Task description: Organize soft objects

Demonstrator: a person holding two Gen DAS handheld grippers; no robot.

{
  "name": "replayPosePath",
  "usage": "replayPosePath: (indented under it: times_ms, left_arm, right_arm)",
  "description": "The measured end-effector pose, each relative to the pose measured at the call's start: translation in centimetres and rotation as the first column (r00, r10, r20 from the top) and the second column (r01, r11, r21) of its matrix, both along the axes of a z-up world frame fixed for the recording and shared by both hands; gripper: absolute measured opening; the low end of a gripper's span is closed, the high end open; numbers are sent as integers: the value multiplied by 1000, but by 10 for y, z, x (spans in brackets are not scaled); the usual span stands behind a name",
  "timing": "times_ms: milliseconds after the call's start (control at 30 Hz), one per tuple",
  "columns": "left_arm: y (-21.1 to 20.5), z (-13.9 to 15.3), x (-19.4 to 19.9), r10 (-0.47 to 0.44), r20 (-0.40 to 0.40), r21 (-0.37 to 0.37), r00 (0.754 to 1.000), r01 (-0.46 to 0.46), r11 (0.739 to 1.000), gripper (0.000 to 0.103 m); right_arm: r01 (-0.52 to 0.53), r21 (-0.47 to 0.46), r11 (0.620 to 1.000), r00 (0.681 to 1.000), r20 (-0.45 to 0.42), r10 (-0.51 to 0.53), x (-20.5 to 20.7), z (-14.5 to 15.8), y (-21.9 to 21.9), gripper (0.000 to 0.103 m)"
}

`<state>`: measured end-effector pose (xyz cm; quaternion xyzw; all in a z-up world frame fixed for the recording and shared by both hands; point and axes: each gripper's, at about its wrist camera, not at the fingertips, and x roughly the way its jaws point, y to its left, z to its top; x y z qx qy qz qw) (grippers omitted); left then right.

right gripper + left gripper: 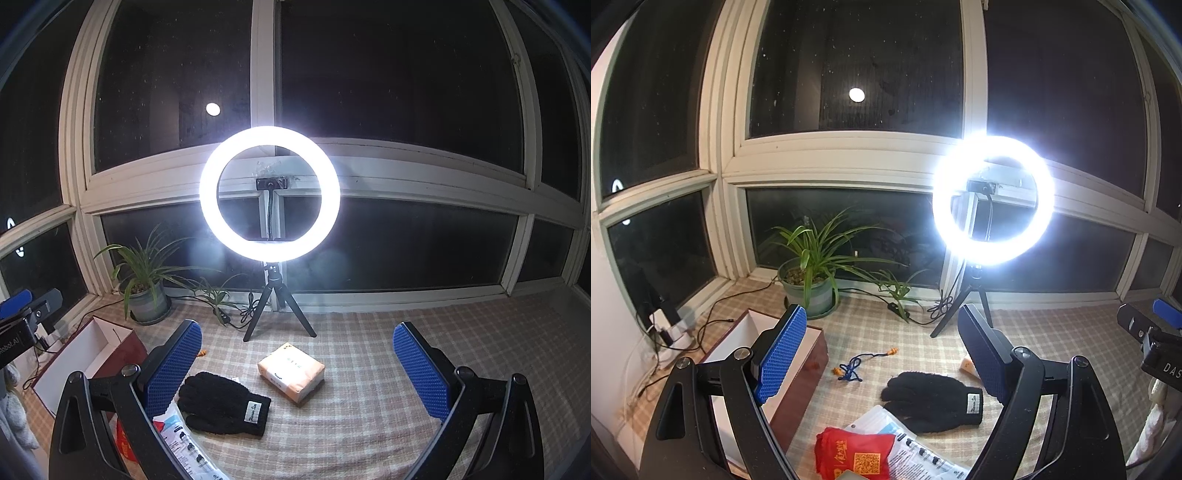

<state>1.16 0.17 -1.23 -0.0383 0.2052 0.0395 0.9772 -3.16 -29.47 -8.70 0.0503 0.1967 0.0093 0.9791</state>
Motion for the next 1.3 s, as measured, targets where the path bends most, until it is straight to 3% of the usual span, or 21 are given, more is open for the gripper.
replayPosePath:
  times_ms: [1300]
  left_arm:
    - [-7, -4, 2, -2, -5, 4, 1000, 2, 1000, 84]
  right_arm:
    - [-5, -9, 1000, 1000, -11, 5, 3, -5, 1, 102]
